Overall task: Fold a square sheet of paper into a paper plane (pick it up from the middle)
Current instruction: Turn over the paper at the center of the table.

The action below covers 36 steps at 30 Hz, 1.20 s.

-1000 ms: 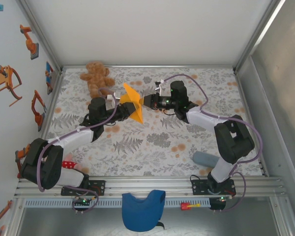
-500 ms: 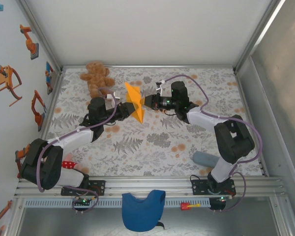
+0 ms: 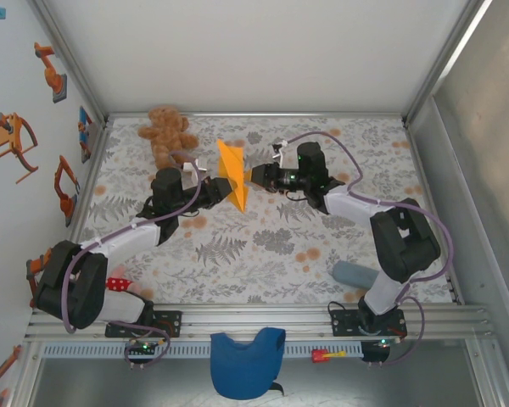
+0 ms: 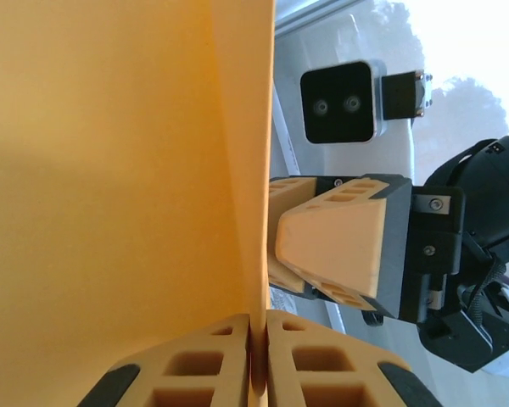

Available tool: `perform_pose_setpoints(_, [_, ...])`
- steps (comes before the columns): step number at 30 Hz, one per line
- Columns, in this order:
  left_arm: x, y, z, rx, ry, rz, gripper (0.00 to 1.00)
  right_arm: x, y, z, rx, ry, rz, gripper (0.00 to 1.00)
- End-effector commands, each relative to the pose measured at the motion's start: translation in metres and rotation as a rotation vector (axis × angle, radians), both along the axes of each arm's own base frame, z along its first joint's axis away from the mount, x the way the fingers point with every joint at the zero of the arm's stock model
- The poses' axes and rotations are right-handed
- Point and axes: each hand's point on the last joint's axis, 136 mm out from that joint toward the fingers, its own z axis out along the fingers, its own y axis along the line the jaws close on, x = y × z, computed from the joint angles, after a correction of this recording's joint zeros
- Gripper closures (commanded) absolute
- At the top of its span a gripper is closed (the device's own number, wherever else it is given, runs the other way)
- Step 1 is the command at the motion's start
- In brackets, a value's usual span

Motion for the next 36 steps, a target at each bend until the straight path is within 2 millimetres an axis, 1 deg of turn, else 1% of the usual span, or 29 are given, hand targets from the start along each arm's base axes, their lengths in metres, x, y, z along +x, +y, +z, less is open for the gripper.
perform_pose_setpoints(1, [0.001,0.001,0.014,0.027,-0.061,0.002,0.87,0.004,-0.018,0.003,-0.090,-0.071,-0.067,0.70])
perform_pose_setpoints(3, [0.001,0.003,0.011,0.063,-0.058,0.008,0.87,0.006,-0.028,0.000,-0.149,-0.090,-0.100,0.68])
perform_pose_setpoints(6, [0.004,0.010,-0.001,0.161,-0.037,0.034,0.87,0.011,-0.047,-0.002,-0.236,-0.124,-0.169,0.67])
perform_pose_setpoints(9, [0.005,0.021,-0.020,0.336,-0.001,0.066,0.87,0.013,-0.067,-0.002,-0.313,-0.157,-0.233,0.67])
perform_pose_setpoints(14, [0.008,0.046,-0.049,0.778,-0.014,0.119,0.87,0.015,-0.096,-0.002,-0.451,-0.216,-0.335,0.68])
perform_pose_setpoints(18, [0.017,0.070,-0.063,1.101,-0.024,0.190,0.87,0.017,-0.123,-0.006,-0.559,-0.228,-0.435,0.69])
perform_pose_setpoints(20, [0.023,0.081,-0.066,1.272,-0.042,0.225,0.88,0.017,-0.136,-0.010,-0.607,-0.221,-0.485,0.69])
perform_pose_setpoints(22, [0.029,0.089,-0.069,1.419,-0.055,0.251,0.88,0.016,-0.145,-0.014,-0.631,-0.213,-0.515,0.70])
perform_pose_setpoints(25, [0.036,0.092,-0.075,1.610,-0.081,0.267,0.88,0.016,-0.160,-0.020,-0.668,-0.195,-0.567,0.70])
perform_pose_setpoints(29, [0.045,0.092,-0.093,1.826,-0.097,0.261,0.88,0.014,-0.177,-0.026,-0.694,-0.161,-0.623,0.71])
perform_pose_setpoints(32, [0.049,0.082,-0.107,1.926,-0.124,0.221,0.88,0.014,-0.184,-0.030,-0.698,-0.142,-0.642,0.71])
perform_pose_setpoints(36, [0.049,0.066,-0.130,1.983,-0.142,0.169,0.88,0.014,-0.191,-0.034,-0.705,-0.121,-0.655,0.72])
